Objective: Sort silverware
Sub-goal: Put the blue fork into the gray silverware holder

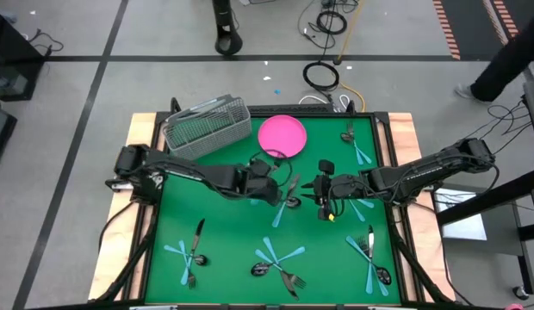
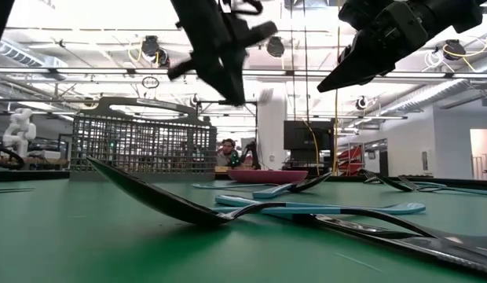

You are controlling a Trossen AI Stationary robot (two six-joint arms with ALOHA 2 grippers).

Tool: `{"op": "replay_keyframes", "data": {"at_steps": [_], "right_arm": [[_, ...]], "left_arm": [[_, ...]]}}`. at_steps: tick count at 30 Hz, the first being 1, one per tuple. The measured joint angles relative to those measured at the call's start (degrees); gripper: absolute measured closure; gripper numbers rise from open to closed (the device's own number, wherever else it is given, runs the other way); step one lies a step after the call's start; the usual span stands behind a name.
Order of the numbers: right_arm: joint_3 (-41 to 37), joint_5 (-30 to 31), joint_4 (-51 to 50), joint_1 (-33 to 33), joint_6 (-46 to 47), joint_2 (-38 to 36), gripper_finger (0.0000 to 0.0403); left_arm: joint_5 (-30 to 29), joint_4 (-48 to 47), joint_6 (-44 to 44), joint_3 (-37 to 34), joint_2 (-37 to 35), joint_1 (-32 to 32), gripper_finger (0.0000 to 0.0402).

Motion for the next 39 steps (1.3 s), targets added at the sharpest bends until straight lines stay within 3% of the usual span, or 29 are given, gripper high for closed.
{"op": "replay_keyframes", "data": {"at_steps": [8, 14, 18, 24, 28, 39], "right_arm": [[0.00, 0.00, 0.33, 0.00, 0.46, 0.00, 0.0300], [0.00, 0.01, 0.70, -0.02, 0.67, 0.00, 0.0300], [0.00, 0.02, 1.02, -0.04, 1.47, 0.00, 0.0300], [0.00, 0.02, 1.36, -0.04, 1.97, 0.00, 0.0300], [0.00, 0.01, 1.48, -0.04, 1.99, 0.00, 0.0300], [0.00, 0.00, 3.58, -0.04, 2.43, 0.00, 0.0300]], "left_arm": [[-14.26, -6.20, 4.84, 0.02, -8.29, -0.02, 0.0382], [-29.01, -12.40, 4.76, 0.02, -12.41, -1.37, 0.0382], [-35.29, -19.17, 0.31, 0.02, -13.72, -1.84, 0.0382], [-39.47, -37.09, -17.23, 0.00, -13.98, -1.51, 0.0382], [-42.32, -44.01, -27.51, -2.00, -14.35, -1.49, 0.0382], [-46.84, -46.08, -41.39, -15.66, -22.92, 2.28, 0.0382]]}}
